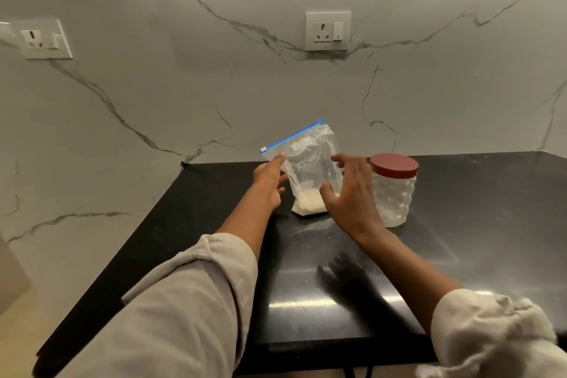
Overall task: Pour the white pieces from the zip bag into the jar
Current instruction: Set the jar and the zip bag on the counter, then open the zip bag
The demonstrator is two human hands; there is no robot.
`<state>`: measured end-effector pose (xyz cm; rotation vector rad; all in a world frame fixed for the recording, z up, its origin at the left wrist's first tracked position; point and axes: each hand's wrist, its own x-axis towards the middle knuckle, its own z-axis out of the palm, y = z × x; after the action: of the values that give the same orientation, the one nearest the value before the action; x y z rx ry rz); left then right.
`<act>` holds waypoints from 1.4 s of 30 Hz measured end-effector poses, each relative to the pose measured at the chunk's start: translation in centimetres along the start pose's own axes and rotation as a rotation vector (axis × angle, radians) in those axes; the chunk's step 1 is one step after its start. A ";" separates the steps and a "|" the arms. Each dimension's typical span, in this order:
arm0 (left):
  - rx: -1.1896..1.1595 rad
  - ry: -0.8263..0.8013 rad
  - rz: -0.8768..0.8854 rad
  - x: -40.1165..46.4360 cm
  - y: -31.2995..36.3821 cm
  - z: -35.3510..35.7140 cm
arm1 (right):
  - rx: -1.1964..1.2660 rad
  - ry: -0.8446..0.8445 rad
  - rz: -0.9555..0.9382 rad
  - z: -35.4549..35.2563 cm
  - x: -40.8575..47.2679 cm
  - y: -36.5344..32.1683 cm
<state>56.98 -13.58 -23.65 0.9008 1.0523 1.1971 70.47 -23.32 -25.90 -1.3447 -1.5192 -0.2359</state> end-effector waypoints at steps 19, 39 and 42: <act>0.146 0.045 0.290 -1.4 3.7 -2.5 | 0.514 -0.209 0.510 0.5 8.4 2.1; 0.014 0.004 0.414 -7.0 6.7 -7.2 | 0.580 -0.212 0.416 -3.1 3.7 -2.3; 0.038 0.017 0.431 -7.1 6.6 -6.8 | 0.566 -0.212 0.433 -3.5 3.6 -2.4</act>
<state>48.31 -19.52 -18.23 1.1874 0.9216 1.5451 71.07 -24.48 -20.53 -1.2140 -1.2848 0.5861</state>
